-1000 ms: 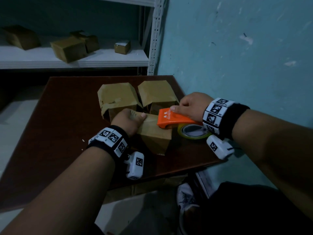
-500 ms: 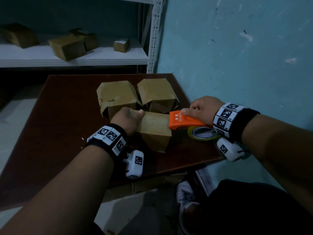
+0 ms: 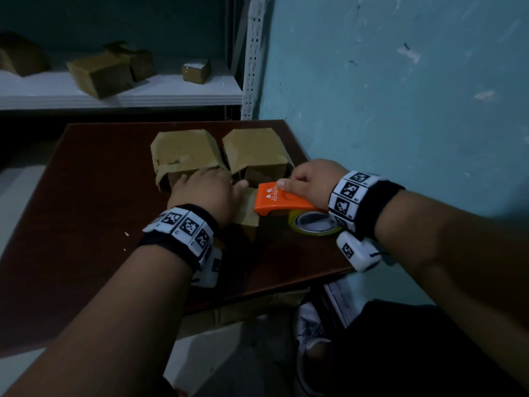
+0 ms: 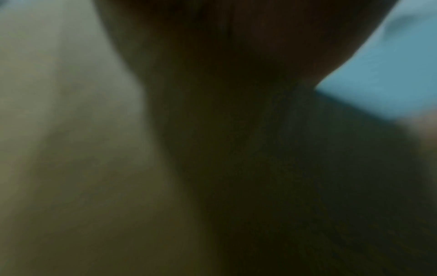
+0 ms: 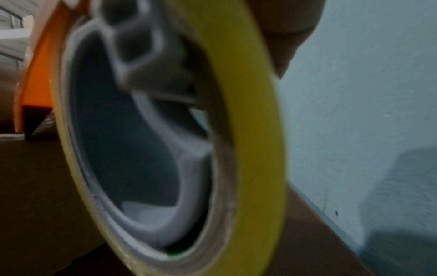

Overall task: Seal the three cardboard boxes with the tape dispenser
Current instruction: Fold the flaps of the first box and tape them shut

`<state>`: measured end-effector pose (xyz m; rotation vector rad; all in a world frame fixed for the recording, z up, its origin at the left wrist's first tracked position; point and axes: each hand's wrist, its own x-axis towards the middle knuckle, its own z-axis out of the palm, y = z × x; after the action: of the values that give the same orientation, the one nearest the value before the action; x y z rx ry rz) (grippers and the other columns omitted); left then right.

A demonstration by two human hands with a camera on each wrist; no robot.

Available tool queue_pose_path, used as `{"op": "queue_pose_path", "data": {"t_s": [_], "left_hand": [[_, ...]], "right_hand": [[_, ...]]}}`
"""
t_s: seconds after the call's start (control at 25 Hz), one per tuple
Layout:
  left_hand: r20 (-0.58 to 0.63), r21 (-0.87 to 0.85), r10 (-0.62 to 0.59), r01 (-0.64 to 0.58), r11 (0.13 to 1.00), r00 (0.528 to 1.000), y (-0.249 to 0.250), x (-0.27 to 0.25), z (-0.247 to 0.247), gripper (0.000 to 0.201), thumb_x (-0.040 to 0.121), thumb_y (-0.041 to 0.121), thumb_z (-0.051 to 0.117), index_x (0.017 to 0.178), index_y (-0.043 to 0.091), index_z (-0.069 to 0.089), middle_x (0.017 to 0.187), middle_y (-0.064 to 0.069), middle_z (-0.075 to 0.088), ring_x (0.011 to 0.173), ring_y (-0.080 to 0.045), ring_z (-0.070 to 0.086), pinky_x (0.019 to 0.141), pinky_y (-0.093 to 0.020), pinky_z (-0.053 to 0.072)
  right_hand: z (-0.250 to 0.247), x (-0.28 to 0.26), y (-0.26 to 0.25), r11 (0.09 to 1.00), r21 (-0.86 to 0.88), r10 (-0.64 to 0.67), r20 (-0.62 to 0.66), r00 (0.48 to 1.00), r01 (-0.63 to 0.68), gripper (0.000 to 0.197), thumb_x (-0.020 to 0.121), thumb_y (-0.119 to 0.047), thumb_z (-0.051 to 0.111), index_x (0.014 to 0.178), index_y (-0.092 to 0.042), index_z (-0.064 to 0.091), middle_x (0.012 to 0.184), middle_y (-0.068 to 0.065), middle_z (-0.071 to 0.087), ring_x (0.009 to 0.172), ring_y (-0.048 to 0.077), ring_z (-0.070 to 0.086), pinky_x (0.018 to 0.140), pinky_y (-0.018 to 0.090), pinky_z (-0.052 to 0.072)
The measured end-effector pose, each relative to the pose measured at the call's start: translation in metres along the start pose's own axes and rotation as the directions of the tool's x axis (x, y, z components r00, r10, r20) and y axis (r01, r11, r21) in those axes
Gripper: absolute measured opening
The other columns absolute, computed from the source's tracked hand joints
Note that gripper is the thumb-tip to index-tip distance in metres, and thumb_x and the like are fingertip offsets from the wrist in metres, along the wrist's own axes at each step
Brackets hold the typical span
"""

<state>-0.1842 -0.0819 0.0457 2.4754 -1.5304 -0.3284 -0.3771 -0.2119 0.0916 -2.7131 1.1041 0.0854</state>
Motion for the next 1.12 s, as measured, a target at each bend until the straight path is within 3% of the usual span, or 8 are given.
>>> {"op": "queue_pose_path", "data": {"t_s": [0.08,0.12,0.32,0.8,0.96,1.12], "left_hand": [[0.03,0.13,0.007,-0.011,0.992,1.0,-0.001,0.0,0.009,0.082,0.094,0.082,0.014,0.149,0.032,0.048,0.16,0.0,0.045,0.153,-0.025,0.032,0.12,-0.058,0.027],[0.029,0.155,0.006,-0.011,0.988,1.0,-0.001,0.0,0.01,0.084,0.093,0.084,0.011,0.151,0.033,0.046,0.161,0.001,0.043,0.154,-0.025,0.029,0.119,-0.059,0.027],[0.03,0.197,-0.004,-0.002,0.98,1.0,-0.001,-0.003,0.011,0.076,0.093,0.083,0.014,0.136,0.033,0.053,0.145,-0.002,0.054,0.14,-0.029,0.043,0.108,-0.06,0.038],[0.017,0.177,-0.004,0.001,0.984,1.0,-0.003,-0.003,0.012,0.077,0.094,0.083,0.014,0.133,0.031,0.054,0.141,-0.004,0.055,0.135,-0.031,0.045,0.107,-0.061,0.039],[0.011,0.168,0.002,-0.003,0.986,1.0,-0.003,-0.003,0.013,0.076,0.094,0.083,0.016,0.13,0.029,0.055,0.139,-0.005,0.056,0.135,-0.031,0.046,0.107,-0.062,0.039],[0.002,0.168,0.004,-0.005,0.986,1.0,-0.002,-0.004,0.012,0.077,0.094,0.083,0.015,0.129,0.029,0.056,0.138,-0.006,0.057,0.133,-0.031,0.047,0.106,-0.061,0.039]], "right_hand": [[0.0,0.0,-0.002,1.0,0.006,0.001,0.01,1.0,-0.001,0.048,0.1,-0.069,0.047,0.085,-0.027,0.066,0.084,-0.001,0.064,0.078,0.016,0.061,0.065,0.033,0.039],[0.001,0.0,-0.001,1.0,0.008,0.002,0.013,1.0,-0.002,0.047,0.1,-0.068,0.047,0.084,-0.028,0.065,0.084,-0.001,0.063,0.078,0.016,0.06,0.065,0.032,0.039],[0.001,-0.006,0.009,1.0,0.01,-0.003,0.012,1.0,0.003,0.044,0.1,-0.068,0.048,0.083,-0.031,0.062,0.084,-0.004,0.062,0.079,0.015,0.06,0.068,0.032,0.041],[-0.011,-0.019,0.04,0.997,-0.066,0.027,0.022,0.999,-0.025,0.047,0.096,-0.071,0.049,0.083,-0.028,0.066,0.085,-0.005,0.063,0.081,0.013,0.059,0.07,0.033,0.04],[-0.013,-0.02,0.038,0.996,-0.09,0.013,0.053,0.999,-0.008,0.049,0.096,-0.071,0.049,0.086,-0.027,0.068,0.085,-0.004,0.064,0.082,0.014,0.059,0.074,0.035,0.044],[-0.009,-0.013,0.018,0.982,-0.188,0.026,0.113,0.993,-0.005,0.055,0.098,-0.07,0.049,0.08,-0.022,0.067,0.08,0.0,0.062,0.077,0.018,0.06,0.069,0.035,0.045]]}}
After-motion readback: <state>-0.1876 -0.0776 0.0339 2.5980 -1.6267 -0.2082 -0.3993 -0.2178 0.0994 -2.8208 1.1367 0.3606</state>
